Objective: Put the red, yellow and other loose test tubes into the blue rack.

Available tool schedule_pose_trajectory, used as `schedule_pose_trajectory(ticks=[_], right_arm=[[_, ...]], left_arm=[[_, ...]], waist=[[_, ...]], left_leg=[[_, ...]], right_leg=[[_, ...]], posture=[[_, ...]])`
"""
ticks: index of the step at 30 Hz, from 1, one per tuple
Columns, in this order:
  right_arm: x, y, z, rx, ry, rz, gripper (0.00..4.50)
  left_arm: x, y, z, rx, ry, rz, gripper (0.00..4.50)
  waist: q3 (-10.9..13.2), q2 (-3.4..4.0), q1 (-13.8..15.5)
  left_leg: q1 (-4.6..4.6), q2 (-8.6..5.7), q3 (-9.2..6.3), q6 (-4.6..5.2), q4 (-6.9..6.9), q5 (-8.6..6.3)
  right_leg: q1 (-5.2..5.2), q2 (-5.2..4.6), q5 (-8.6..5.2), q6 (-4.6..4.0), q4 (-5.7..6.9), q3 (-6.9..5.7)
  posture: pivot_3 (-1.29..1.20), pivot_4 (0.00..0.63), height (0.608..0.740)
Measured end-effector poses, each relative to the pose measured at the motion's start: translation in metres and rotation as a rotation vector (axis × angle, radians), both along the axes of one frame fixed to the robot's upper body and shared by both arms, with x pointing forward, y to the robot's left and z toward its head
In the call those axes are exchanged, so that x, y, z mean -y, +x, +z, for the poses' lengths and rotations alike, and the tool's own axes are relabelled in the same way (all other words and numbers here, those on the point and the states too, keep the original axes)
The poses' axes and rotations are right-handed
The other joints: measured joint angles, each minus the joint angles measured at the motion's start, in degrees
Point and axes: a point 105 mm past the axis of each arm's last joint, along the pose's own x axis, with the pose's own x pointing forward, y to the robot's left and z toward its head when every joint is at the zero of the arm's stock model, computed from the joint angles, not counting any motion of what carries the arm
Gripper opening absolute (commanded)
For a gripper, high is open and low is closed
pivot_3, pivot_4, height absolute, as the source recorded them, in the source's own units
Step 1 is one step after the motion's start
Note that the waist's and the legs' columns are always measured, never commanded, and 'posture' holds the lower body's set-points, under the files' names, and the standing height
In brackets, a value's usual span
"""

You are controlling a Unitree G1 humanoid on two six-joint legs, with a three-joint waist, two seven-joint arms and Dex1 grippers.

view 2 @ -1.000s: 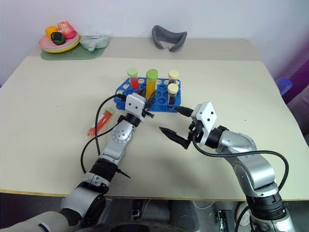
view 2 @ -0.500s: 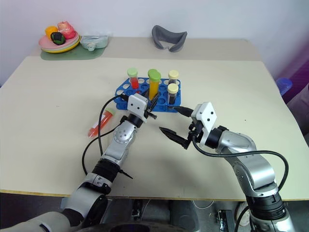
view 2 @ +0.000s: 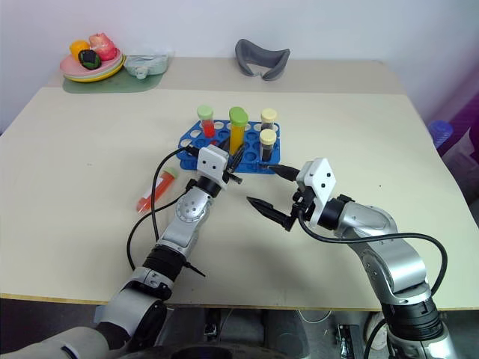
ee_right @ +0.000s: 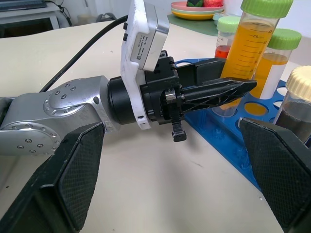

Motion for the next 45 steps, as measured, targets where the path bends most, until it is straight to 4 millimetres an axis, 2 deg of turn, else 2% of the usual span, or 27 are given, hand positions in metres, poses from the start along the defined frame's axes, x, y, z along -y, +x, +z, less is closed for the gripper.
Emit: schedule_pose_trajectory(ticks=[8,14,22,24,25,27,28,30,35,45], right_arm=[[0.000,0.000,0.000,0.000,0.000,0.000,4.50],[0.000,0.000,0.000,0.000,0.001,0.001,4.50],[-0.001,0.000,0.000,-0.001,0.003,0.001,4.50],[-0.001,0.000,0.000,-0.001,0.004,0.001,4.50],[-0.001,0.000,0.000,-0.001,0.005,0.001,4.50],[-0.001,0.000,0.000,-0.001,0.007,0.001,4.50],[-0.001,0.000,0.000,-0.001,0.008,0.001,4.50],[-0.001,0.000,0.000,-0.001,0.010,0.001,4.50],[-0.002,0.001,0.001,0.004,0.011,0.001,4.50],[-0.002,0.000,0.002,0.005,0.011,0.006,4.50]], left_arm=[[0.001,0.000,0.000,-0.013,-0.017,-0.001,0.89],[0.001,0.002,-0.011,-0.088,-0.039,-0.025,0.89],[-0.001,0.001,-0.011,-0.069,0.004,-0.016,0.89],[-0.001,0.001,-0.011,-0.062,0.013,-0.016,1.90],[-0.001,0.001,-0.011,-0.061,0.012,-0.016,2.17],[-0.002,0.001,-0.010,-0.058,0.007,-0.012,3.05],[-0.002,0.001,-0.010,-0.056,0.006,-0.010,3.65],[-0.003,0.000,-0.010,-0.054,0.005,-0.007,4.44],[-0.010,-0.007,-0.006,-0.049,-0.015,-0.031,4.44],[-0.060,-0.037,0.017,-0.046,0.017,-0.067,4.44]], waist=[[0.0,0.00,0.0],[0.0,0.00,0.0],[0.0,0.00,0.0],[0.0,0.00,0.0],[0.0,0.00,0.0],[0.0,0.00,0.0],[0.0,0.00,0.0],[0.0,0.00,0.0],[0.0,0.00,-0.1],[0.0,0.01,-0.1]], left_leg=[[0.00,0.00,0.00,0.00,0.00,0.00],[-0.01,0.00,0.00,0.00,0.00,0.00],[0.00,0.00,0.00,0.00,-0.01,0.00],[0.00,0.00,0.00,0.00,-0.01,0.00],[0.00,0.00,0.00,0.00,-0.01,0.00],[0.00,0.00,0.00,0.00,-0.01,0.00],[0.00,0.00,0.00,0.00,-0.01,0.00],[0.00,0.00,0.00,0.00,-0.01,0.00],[0.00,0.02,0.00,0.00,-0.01,0.00],[-0.01,0.04,-0.02,0.00,-0.01,0.00]], right_leg=[[0.00,0.00,0.00,0.00,0.00,0.00],[0.00,0.00,0.00,0.00,-0.01,0.00],[0.00,0.01,0.00,0.00,-0.01,0.00],[0.00,0.01,0.00,0.00,-0.01,0.00],[0.00,0.00,0.00,0.00,-0.01,0.00],[0.00,0.00,0.00,0.00,-0.01,0.00],[0.00,0.00,0.00,0.00,-0.01,0.00],[0.00,0.00,0.00,0.00,-0.01,0.00],[0.00,0.00,0.00,0.00,-0.01,0.00],[0.01,-0.02,0.00,0.00,-0.01,0.02]], posture=[[0.00,0.150,0.735],[0.00,0.150,0.735],[0.00,0.150,0.735],[0.00,0.150,0.735],[0.00,0.150,0.735],[0.00,0.150,0.735],[0.00,0.150,0.735],[0.00,0.150,0.735],[0.00,0.150,0.735],[0.00,0.150,0.735]])
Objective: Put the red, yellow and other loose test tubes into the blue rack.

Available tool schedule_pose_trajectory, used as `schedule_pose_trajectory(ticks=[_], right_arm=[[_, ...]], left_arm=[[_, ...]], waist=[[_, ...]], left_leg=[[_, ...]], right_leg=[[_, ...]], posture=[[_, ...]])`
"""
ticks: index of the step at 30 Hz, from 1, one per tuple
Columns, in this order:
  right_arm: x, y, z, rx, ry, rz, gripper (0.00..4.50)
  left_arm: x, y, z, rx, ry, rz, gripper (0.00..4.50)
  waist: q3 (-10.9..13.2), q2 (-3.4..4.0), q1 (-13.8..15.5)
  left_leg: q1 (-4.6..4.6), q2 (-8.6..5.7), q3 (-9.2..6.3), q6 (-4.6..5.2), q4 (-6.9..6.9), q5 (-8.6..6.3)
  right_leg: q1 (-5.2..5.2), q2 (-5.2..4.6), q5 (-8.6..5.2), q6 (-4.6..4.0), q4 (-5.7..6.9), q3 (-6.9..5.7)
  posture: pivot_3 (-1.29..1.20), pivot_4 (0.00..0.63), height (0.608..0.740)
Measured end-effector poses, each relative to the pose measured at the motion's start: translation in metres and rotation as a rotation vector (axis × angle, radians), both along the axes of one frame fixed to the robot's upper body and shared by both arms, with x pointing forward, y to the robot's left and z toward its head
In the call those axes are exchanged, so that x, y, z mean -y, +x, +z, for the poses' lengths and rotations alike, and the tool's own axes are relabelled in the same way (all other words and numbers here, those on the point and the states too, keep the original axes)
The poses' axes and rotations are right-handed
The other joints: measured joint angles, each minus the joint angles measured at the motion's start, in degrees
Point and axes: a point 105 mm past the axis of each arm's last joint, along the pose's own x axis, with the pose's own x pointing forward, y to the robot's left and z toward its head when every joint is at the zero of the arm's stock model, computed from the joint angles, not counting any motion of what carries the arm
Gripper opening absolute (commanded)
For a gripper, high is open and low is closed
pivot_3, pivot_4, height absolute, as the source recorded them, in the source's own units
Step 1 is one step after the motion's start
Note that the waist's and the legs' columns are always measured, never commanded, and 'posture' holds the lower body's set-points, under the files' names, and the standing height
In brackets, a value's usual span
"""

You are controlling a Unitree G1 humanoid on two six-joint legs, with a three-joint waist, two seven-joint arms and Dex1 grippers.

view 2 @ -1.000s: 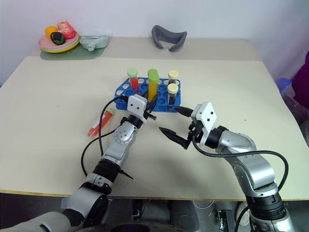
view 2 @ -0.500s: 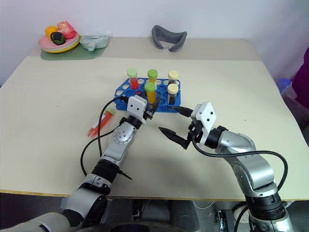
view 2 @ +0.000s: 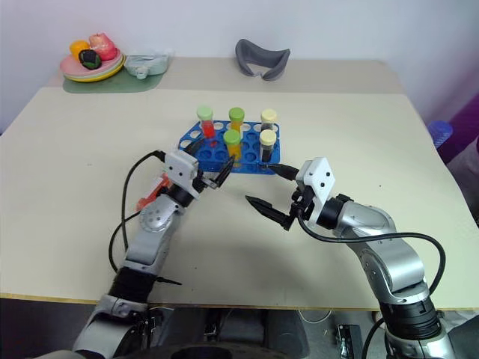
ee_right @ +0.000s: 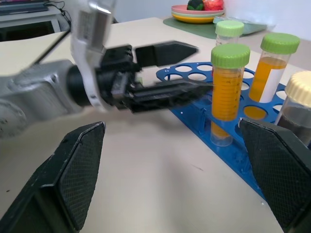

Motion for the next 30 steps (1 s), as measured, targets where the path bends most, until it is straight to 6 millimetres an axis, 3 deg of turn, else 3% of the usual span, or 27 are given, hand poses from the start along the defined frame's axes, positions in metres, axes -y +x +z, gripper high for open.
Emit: schedule_pose_trajectory(ticks=[5,11,15,18,20,22,26,30], right_arm=[[0.000,0.000,0.000,0.001,-0.001,0.008,4.50],[0.001,0.001,-0.001,-0.002,-0.001,0.013,4.50],[0.000,0.001,0.000,0.000,-0.001,0.024,4.50],[0.000,0.003,0.000,0.000,-0.003,0.035,4.50],[-0.001,0.005,0.003,0.009,-0.006,0.050,4.50],[0.002,0.009,0.005,0.014,-0.019,0.055,4.50],[0.003,0.010,0.005,0.014,-0.035,0.069,4.50],[0.004,0.008,0.003,0.011,-0.035,0.072,4.50]], left_arm=[[-0.032,-0.021,0.027,-0.028,0.047,-0.007,4.44],[-0.075,-0.024,0.033,-0.306,0.009,0.145,4.44],[-0.092,-0.017,0.051,-0.422,0.047,0.261,4.44],[-0.088,-0.016,0.058,-0.560,0.101,0.250,4.44],[-0.094,-0.019,0.048,-0.714,0.352,0.259,4.44],[-0.105,-0.020,0.034,-0.852,0.490,0.281,4.44],[-0.097,-0.024,-0.001,-1.052,0.550,0.192,4.44],[-0.099,-0.023,-0.012,-1.137,0.545,0.200,4.44]], waist=[[0.0,0.02,0.0],[0.0,0.00,0.1],[0.0,-0.03,0.1],[0.0,-0.05,0.0],[0.0,-0.05,-0.3],[0.0,-0.01,-0.6],[0.1,-0.10,-0.3],[0.1,-0.13,0.1]], left_leg=[[0.01,0.04,-0.03,-0.01,-0.03,0.01],[0.00,0.02,-0.10,0.00,-0.02,0.00],[0.00,-0.02,-0.11,-0.01,-0.01,0.01],[-0.01,-0.02,-0.10,-0.02,-0.01,0.01],[0.04,-0.01,-0.10,-0.08,-0.12,0.05],[0.14,-0.03,-0.05,-0.09,-0.20,0.04],[0.04,-0.01,-0.08,-0.09,-0.13,0.05],[0.02,-0.01,-0.08,-0.09,-0.08,0.05]], right_leg=[[0.02,0.00,-0.01,-0.01,0.00,0.05],[0.03,-0.01,-0.01,-0.01,0.01,0.04],[0.04,0.02,-0.01,-0.01,0.01,0.04],[0.02,0.05,-0.01,0.00,0.01,0.03],[-0.03,0.09,-0.02,0.00,0.02,0.06],[-0.02,0.06,-0.04,0.00,0.05,0.13],[-0.08,0.01,-0.04,-0.01,0.06,0.19],[-0.09,0.00,-0.04,-0.01,0.07,0.18]], posture=[[0.00,0.150,0.735],[0.00,0.150,0.735],[0.00,0.150,0.735],[0.00,0.150,0.735],[0.00,0.150,0.735],[0.00,0.150,0.735],[0.00,0.150,0.735],[0.00,0.150,0.735]])
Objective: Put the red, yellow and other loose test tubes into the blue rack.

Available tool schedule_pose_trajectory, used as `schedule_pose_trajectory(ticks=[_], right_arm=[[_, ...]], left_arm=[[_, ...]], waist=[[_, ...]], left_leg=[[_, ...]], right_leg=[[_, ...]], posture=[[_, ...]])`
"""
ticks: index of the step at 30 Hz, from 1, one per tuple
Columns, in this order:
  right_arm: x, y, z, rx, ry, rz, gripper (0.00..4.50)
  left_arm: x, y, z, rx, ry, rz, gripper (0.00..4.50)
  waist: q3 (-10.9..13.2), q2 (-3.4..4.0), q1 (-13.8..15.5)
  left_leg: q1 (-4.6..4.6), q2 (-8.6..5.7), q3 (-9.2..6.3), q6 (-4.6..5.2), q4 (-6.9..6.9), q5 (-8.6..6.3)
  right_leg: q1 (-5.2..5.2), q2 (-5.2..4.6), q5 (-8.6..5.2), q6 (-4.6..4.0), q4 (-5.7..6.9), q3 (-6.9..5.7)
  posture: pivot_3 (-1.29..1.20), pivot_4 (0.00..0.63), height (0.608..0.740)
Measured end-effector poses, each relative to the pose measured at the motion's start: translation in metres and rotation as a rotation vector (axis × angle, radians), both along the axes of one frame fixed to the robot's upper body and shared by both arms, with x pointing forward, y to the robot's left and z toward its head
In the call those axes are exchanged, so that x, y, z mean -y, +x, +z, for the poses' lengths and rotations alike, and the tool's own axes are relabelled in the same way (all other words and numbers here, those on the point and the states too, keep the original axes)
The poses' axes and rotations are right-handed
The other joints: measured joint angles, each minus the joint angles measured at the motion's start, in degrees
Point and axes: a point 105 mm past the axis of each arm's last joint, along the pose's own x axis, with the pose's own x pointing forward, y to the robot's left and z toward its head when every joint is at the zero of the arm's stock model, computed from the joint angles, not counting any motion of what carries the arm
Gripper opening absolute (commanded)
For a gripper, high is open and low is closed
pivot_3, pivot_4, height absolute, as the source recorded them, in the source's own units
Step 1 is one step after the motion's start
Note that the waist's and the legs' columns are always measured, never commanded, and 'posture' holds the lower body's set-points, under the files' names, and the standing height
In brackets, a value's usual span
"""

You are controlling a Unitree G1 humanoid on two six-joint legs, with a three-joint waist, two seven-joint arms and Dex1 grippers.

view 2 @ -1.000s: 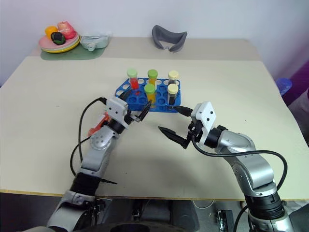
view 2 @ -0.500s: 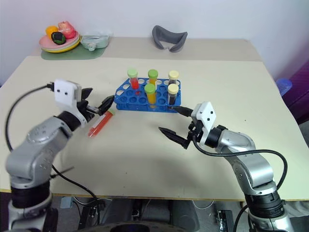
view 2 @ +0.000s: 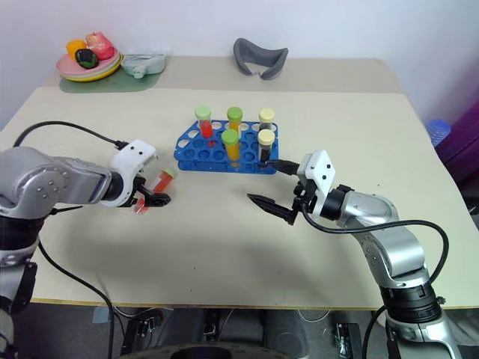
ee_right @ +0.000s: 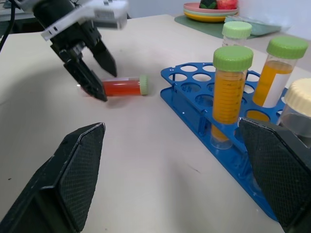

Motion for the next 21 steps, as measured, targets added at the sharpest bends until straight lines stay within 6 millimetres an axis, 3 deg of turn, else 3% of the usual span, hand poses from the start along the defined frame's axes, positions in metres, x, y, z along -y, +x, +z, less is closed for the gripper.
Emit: schedule_pose_trajectory(ticks=[6,13,21], right_arm=[[0.000,-0.002,-0.005,-0.018,0.006,-0.011,4.50],[0.000,-0.004,-0.008,-0.023,0.013,-0.024,4.50],[-0.001,-0.006,-0.007,-0.015,0.014,-0.020,4.50]], left_arm=[[-0.005,0.011,0.004,-0.014,0.023,0.065,4.44],[-0.016,0.014,-0.008,-0.071,0.056,0.150,4.44],[-0.016,0.017,-0.007,-0.083,0.051,0.179,4.44]], waist=[[0.0,0.00,-0.1],[0.0,0.00,0.0],[0.0,0.00,-0.1]], left_leg=[[-0.01,-0.01,0.01,0.00,0.01,0.00],[-0.01,-0.02,0.02,-0.01,0.02,0.01],[-0.01,-0.03,0.02,-0.02,0.04,0.01]], right_leg=[[-0.02,0.02,0.00,0.00,0.01,0.00],[-0.03,0.02,0.00,0.00,0.02,-0.01],[-0.02,0.01,0.00,0.00,0.02,-0.01]], posture=[[0.00,0.150,0.735],[0.00,0.150,0.735],[0.00,0.150,0.735]])
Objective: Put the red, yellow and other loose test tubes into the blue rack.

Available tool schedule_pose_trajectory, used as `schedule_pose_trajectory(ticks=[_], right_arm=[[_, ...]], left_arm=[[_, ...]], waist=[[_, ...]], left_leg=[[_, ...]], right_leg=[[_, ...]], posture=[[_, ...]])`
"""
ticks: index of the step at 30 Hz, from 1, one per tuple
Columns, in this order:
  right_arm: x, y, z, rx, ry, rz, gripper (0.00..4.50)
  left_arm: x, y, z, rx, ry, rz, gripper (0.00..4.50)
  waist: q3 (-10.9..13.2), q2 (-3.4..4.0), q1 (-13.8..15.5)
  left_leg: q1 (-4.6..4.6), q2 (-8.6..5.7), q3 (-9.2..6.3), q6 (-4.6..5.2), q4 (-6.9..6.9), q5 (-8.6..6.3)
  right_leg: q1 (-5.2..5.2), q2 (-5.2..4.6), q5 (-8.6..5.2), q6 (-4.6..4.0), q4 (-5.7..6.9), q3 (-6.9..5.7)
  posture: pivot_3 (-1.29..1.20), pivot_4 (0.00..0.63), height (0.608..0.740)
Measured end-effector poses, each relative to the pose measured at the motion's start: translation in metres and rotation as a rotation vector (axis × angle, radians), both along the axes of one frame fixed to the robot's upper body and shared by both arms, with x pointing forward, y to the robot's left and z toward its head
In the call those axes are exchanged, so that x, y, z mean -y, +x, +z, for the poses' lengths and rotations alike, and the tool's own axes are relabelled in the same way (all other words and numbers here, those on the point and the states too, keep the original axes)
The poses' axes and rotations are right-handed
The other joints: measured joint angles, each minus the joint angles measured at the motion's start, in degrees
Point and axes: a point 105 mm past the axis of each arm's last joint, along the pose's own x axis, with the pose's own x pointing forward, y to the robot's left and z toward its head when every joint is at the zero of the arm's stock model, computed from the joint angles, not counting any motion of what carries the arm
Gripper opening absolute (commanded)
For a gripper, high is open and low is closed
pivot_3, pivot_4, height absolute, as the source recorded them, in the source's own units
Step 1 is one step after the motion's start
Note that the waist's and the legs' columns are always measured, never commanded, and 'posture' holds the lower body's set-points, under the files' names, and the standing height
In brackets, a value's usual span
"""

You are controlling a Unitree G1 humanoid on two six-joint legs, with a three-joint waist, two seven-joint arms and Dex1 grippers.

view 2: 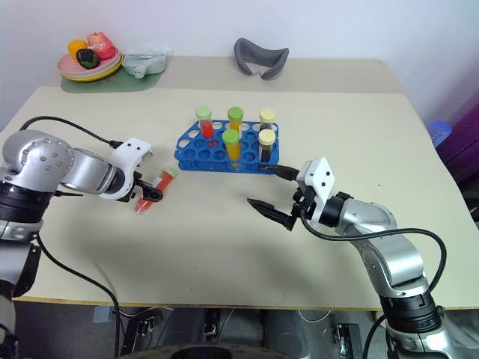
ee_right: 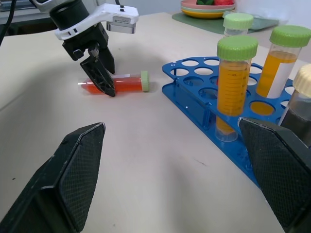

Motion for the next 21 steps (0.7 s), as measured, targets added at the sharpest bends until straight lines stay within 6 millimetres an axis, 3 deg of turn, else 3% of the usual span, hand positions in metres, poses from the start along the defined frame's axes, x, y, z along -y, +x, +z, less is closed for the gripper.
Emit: schedule_pose_trajectory(ticks=[20,21], right_arm=[[-0.002,-0.011,-0.009,-0.013,-0.084,0.094,4.50],[-0.002,-0.011,-0.009,-0.013,-0.084,0.095,4.50]], left_arm=[[-0.001,0.000,-0.001,-0.011,-0.011,0.033,4.44],[-0.001,0.000,-0.001,-0.011,-0.009,0.034,4.22]], waist=[[0.0,0.00,0.0],[0.0,0.00,0.0]], left_leg=[[0.01,-0.01,0.00,-0.01,0.00,0.01],[0.02,-0.01,0.00,-0.02,0.00,0.01]], right_leg=[[0.01,0.00,0.00,0.00,0.00,0.00],[0.01,0.00,0.00,0.00,0.01,0.00]], posture=[[0.00,0.150,0.735],[0.00,0.150,0.735]])
